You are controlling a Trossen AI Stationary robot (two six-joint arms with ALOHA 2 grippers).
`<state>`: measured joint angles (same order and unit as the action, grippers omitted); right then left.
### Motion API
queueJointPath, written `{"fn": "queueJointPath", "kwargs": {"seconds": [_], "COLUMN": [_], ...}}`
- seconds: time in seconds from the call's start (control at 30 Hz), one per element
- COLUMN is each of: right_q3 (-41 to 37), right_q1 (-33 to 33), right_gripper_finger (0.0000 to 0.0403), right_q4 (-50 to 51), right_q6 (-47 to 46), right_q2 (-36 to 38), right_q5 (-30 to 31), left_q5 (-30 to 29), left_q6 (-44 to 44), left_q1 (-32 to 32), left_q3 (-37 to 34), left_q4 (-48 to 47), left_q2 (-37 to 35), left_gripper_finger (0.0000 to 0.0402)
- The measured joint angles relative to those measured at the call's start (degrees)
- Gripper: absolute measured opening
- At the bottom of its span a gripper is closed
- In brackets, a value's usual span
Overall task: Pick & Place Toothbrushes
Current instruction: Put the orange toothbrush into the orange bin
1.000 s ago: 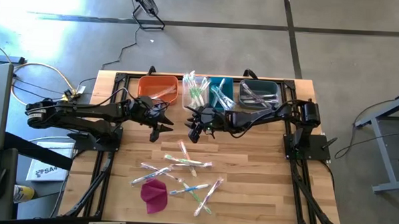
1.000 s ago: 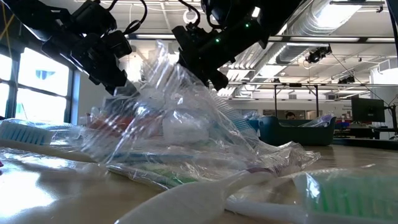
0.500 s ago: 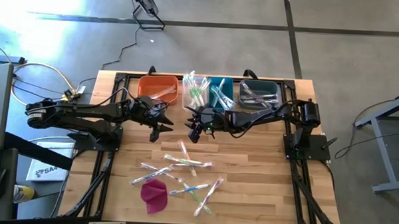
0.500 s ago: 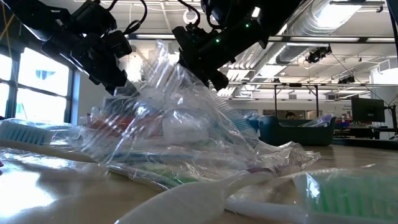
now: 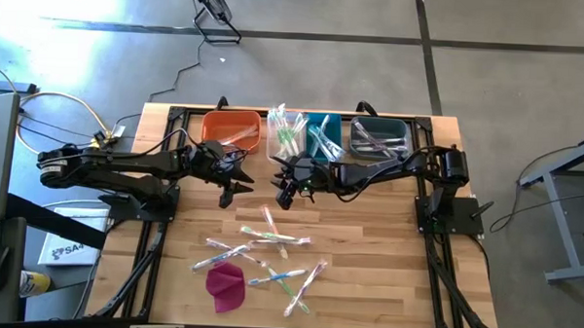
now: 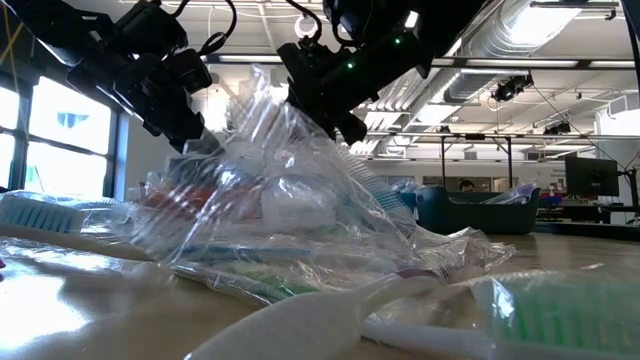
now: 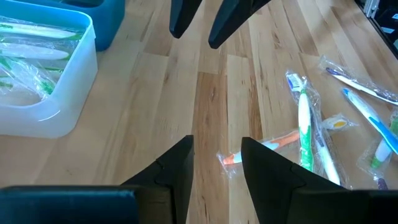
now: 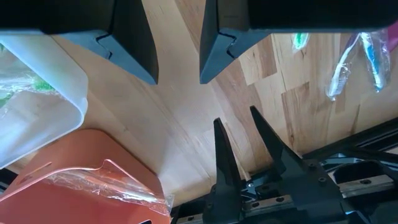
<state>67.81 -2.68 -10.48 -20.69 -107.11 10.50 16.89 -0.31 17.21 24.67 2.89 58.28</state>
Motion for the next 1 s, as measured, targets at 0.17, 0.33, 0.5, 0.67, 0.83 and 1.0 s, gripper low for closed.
{"fn": "queueJointPath", "kwargs": {"seconds": [0.17, 0.33, 0.5, 0.67, 0.83, 1.0], "right_q3": [0.00, 0.00, 0.00, 0.00, 0.00, 0.00], "right_q1": [-0.04, -0.04, 0.07, 0.07, 0.05, 0.05], "right_gripper_finger": [0.0110, 0.0110, 0.0110, 0.0110, 0.0110, 0.0110], "right_q4": [0.00, 0.00, 0.02, 0.02, 0.02, 0.02], "right_q6": [0.18, 1.49, 1.49, 1.49, 1.49, 1.49], "right_q2": [0.00, 0.00, 0.00, 0.00, 0.00, 0.00], "right_q5": [0.00, 0.00, -0.13, -0.17, -0.17, -0.17], "left_q5": [0.01, 0.01, 0.01, 0.01, 0.01, 0.01], "left_q6": [0.00, 0.01, -0.02, -3.47, -8.99, -13.22], "left_q1": [0.01, 0.02, 0.00, 0.02, 0.02, 0.01], "left_q3": [-0.01, -0.01, -0.01, -0.01, -0.01, 0.00], "left_q4": [0.01, 0.04, 0.55, 0.53, 0.53, 0.50], "left_q2": [0.00, 0.00, 0.00, 0.00, 0.00, -0.01], "left_gripper_finger": [0.0132, 0.0132, 0.0132, 0.0132, 0.0132, 0.0132]}}
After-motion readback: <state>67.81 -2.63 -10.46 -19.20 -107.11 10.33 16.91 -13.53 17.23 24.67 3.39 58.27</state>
